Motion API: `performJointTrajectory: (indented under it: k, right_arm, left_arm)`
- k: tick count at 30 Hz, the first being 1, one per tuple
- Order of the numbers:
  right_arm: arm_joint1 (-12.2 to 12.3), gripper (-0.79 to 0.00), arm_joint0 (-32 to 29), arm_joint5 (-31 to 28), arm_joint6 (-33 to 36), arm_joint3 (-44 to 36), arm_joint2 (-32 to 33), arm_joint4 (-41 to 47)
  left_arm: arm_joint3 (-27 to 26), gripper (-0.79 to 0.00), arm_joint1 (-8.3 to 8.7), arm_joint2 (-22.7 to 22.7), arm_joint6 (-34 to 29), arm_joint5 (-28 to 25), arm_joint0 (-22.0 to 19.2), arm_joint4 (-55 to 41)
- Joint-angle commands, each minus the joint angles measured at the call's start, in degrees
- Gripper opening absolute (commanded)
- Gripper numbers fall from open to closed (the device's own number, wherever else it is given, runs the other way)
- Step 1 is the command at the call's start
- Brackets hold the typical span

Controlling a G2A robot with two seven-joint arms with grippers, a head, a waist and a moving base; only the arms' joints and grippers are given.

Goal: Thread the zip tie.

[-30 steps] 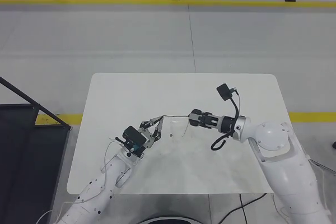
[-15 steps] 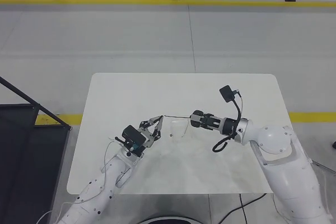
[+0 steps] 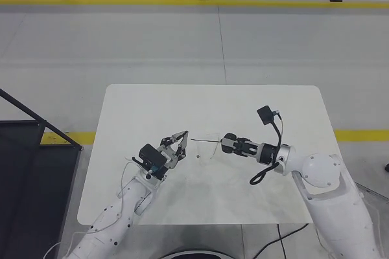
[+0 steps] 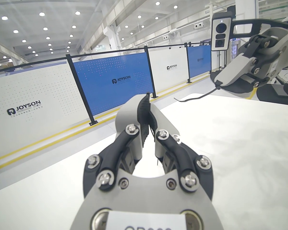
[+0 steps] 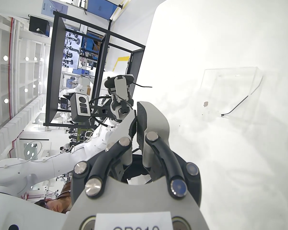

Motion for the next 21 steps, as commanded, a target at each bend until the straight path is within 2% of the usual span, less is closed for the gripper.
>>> performJointTrajectory:
  k: [1,10,21]
  right_arm:
    - [0.00,-0.785,0.00,0.00,0.01,0.00,0.00,-0.01]
    - [-0.37,-0.785,1.27,3.96,-1.57,1.11,-0.54,4.67]
    - [-0.52,-0.785,3.16,8.23,-1.83,1.60,-2.63,3.97]
  left_arm:
    - [-0.01,-0.785,0.00,-0.01,-0.02,0.01,0.01,-0.02]
    - [-1.30,-0.785,-0.08,-0.31,-1.39,0.96,0.82,1.49]
    - [-1.36,-0.785,-0.17,-0.48,-0.90,0.99,0.98,1.72]
